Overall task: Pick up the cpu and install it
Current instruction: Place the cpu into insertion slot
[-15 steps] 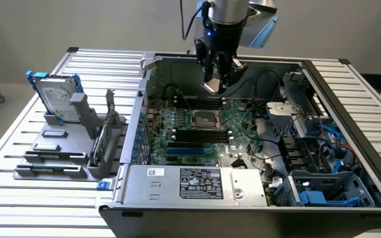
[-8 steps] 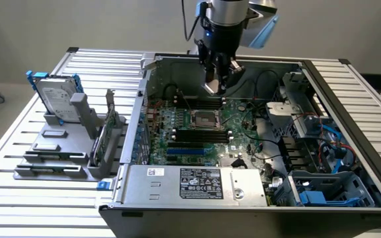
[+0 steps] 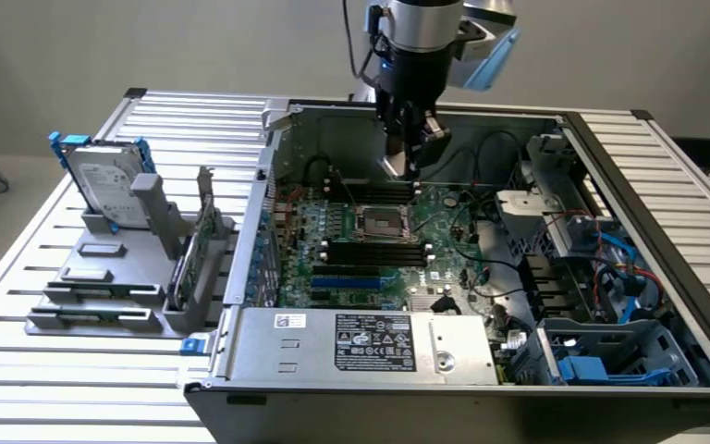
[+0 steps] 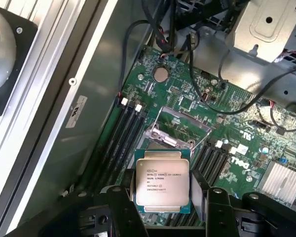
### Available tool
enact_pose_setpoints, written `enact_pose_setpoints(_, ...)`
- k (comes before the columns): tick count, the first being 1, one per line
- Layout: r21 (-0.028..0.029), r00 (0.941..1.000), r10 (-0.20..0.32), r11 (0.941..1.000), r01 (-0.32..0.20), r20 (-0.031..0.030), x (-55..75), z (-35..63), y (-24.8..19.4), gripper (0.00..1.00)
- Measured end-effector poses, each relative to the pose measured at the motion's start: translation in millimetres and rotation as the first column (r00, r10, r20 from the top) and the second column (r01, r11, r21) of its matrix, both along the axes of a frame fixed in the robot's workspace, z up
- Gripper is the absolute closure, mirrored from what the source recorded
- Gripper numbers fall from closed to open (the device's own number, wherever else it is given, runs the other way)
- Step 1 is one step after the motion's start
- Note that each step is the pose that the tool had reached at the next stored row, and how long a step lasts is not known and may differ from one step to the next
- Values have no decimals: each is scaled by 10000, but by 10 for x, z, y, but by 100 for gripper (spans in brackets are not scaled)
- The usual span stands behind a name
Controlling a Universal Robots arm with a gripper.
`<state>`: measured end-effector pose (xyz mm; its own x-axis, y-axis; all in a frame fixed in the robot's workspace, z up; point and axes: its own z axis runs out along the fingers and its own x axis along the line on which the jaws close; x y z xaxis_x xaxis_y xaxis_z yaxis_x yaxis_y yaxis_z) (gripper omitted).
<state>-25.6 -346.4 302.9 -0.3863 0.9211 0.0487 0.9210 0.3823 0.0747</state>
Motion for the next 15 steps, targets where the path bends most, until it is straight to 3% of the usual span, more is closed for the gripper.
enact_pose_setpoints(7,4,9951,-992,9951,992,-3,0,-26,0,45)
enact_pose_setpoints(12,4,9845,-1752,9845,1752,-10,0,-49,0,45)
enact_pose_setpoints(15,-5,9762,-2167,9762,2167,-49,0,-58,0,45)
